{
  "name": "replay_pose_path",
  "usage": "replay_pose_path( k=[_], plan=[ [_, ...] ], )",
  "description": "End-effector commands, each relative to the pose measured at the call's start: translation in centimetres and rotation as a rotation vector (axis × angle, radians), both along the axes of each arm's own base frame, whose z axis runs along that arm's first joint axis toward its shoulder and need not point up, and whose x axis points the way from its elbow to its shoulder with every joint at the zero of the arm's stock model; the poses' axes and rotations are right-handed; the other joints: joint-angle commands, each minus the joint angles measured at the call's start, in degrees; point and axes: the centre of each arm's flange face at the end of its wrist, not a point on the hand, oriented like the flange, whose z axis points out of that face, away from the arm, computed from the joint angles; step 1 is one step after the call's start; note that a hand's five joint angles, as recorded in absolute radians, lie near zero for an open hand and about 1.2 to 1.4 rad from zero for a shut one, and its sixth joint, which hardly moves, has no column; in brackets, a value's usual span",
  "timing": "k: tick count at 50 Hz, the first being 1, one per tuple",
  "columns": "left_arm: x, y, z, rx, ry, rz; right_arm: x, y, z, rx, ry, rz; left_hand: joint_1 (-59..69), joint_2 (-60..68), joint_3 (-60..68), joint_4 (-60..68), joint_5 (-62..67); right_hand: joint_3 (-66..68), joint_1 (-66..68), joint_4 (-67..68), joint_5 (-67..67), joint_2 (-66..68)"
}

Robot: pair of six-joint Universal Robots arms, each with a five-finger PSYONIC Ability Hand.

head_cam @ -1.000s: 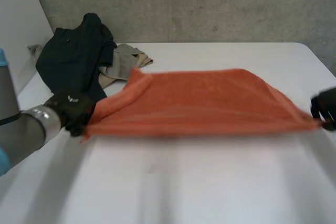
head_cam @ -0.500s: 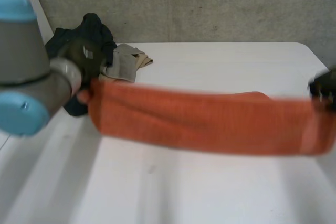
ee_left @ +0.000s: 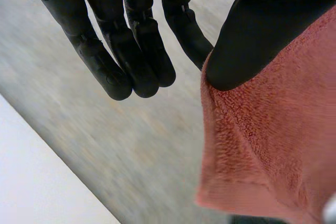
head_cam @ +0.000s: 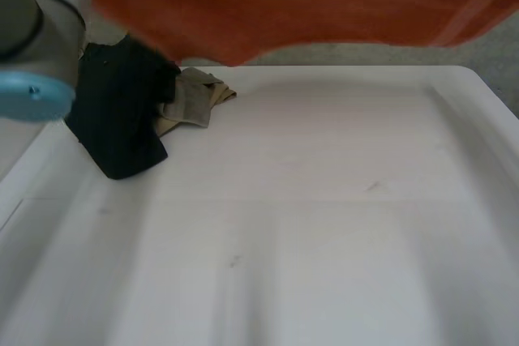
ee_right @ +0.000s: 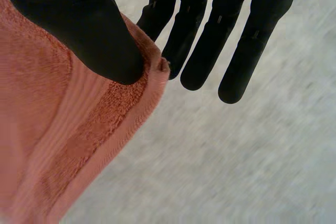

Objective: Fold the laundry.

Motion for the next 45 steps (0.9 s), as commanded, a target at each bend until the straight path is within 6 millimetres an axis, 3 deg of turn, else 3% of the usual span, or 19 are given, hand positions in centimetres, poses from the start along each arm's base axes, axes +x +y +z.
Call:
replay_pose_path(
  k=[1,4,5,8,12,15,19,23,27,30,34,45],
  plan=[
    [-0.3,1.0,-7.4,0.207,-0.118,-0.048,-0.7,-0.3,-7.9,0.339,0.039,0.020,14.42,11.43,11.97,11.46,13.94,11.80,14.98,11.37,11.51,12.68],
    [-0.5,2.0,-9.9,0.274,-0.178,-0.079,-1.1,0.1,-10.7,0.443,0.075,0.018,14.42,11.43,11.97,11.46,13.94,11.80,14.98,11.37,11.51,12.68],
    [-0.6,2.9,-11.6,0.318,-0.228,-0.094,-1.2,0.7,-12.5,0.512,0.106,0.020,14.42,11.43,11.97,11.46,13.94,11.80,14.98,11.37,11.51,12.68],
    [-0.5,4.3,-13.9,0.381,-0.299,-0.106,-1.5,1.6,-14.9,0.602,0.153,0.021,14.42,11.43,11.97,11.46,13.94,11.80,14.98,11.37,11.51,12.68],
    [0.3,7.8,-17.9,0.505,-0.456,-0.118,-3.6,3.7,-18.0,0.765,0.245,0.018,14.42,11.43,11.97,11.46,13.94,11.80,14.98,11.37,11.51,12.68],
    [1.1,9.7,-19.1,0.562,-0.522,-0.112,-4.4,5.0,-18.6,0.839,0.271,0.037,14.42,11.43,11.97,11.46,13.94,11.80,14.98,11.37,11.51,12.68],
    [3.1,13.6,-20.1,0.701,-0.621,-0.083,-5.9,7.9,-18.0,0.988,0.366,0.074,14.42,11.43,11.97,11.46,13.94,11.80,14.98,11.37,11.51,12.68],
    [4.4,17.1,-20.2,0.849,-0.700,-0.078,-6.6,10.0,-17.3,1.100,0.495,0.142,14.42,11.43,11.97,11.46,13.94,11.80,14.98,11.37,11.51,12.68],
    [4.9,19.3,-19.9,0.990,-0.736,-0.103,-6.6,11.1,-17.2,1.145,0.597,0.216,14.42,11.43,11.97,11.46,13.94,11.80,14.98,11.37,11.51,12.68],
    [4.5,19.1,-19.3,1.004,-0.701,-0.122,-6.5,10.9,-17.4,1.141,0.597,0.208,14.42,11.43,11.97,11.46,13.94,11.80,14.98,11.37,11.51,12.68],
    [3.1,16.9,-18.4,0.950,-0.616,-0.134,-5.9,9.9,-18.0,1.115,0.560,0.182,14.42,11.43,11.97,11.46,13.94,11.80,14.98,11.37,11.51,12.68],
    [-0.9,7.5,-17.6,0.736,-0.463,-0.089,-3.1,4.7,-19.1,0.872,0.426,0.103,14.42,11.43,11.97,11.46,13.94,11.80,14.98,11.37,11.51,12.68]
  ],
)
